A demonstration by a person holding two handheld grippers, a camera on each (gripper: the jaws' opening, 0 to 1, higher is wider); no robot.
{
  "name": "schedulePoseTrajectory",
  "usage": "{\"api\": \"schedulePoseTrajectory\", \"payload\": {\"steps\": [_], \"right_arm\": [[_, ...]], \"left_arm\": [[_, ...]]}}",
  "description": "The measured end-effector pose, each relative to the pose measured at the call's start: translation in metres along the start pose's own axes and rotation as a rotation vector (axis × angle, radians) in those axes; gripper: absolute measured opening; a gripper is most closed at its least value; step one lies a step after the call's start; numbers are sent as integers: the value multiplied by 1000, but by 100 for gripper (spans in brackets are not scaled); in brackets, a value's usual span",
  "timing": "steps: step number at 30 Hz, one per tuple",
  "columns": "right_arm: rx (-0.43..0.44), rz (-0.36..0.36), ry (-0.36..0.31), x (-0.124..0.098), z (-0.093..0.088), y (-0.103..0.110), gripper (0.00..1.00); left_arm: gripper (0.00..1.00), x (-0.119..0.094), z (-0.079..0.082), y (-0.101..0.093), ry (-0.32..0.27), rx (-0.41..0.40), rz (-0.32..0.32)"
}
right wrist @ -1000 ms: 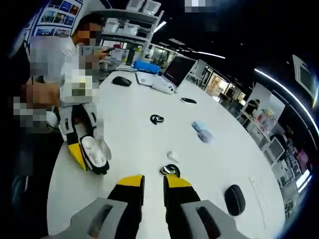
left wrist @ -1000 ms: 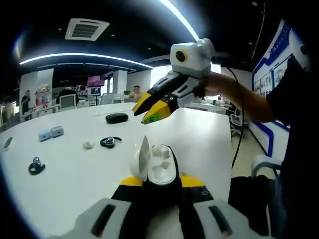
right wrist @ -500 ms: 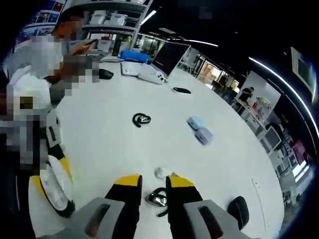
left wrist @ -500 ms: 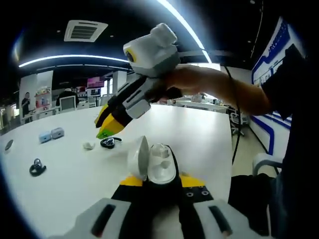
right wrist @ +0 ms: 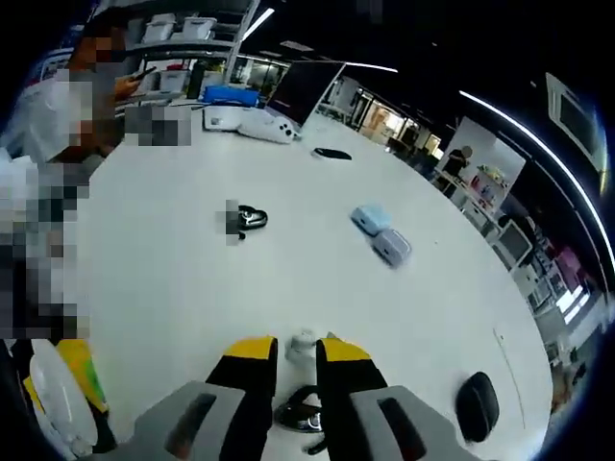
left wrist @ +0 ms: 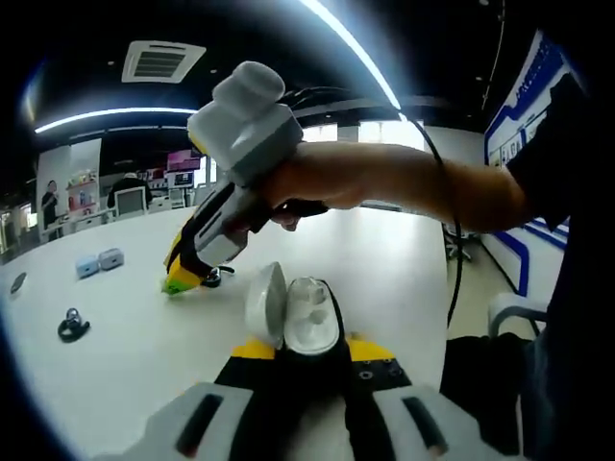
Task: Pick up the earbuds from the table and place the earbuds into the earbud case
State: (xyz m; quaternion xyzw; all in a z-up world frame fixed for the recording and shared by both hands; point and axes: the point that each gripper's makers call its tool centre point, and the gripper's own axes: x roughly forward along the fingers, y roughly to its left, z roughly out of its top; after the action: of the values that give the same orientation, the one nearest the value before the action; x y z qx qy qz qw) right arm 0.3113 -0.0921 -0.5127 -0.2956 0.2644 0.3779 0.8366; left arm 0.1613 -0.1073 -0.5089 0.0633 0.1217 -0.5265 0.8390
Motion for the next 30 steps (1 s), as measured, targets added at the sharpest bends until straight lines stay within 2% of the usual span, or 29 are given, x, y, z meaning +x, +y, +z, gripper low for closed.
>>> {"api": "schedulePoseTrajectory", "payload": {"steps": [15,22,25,30], "right_arm": [[33,-4,-9,1,-2,-5,10],[63,28,-55,-10,1,-4,10],[119,73,-93,-20,4,-1,10],[312,219,-192,-41,15,7,10]], "left_arm": [[25,0,-1,0,1,1,5],[25,0,0,0,2,-1,5],[25,1,0,0,3,-2,3],[25,1,0,0,4,-3,2]]}}
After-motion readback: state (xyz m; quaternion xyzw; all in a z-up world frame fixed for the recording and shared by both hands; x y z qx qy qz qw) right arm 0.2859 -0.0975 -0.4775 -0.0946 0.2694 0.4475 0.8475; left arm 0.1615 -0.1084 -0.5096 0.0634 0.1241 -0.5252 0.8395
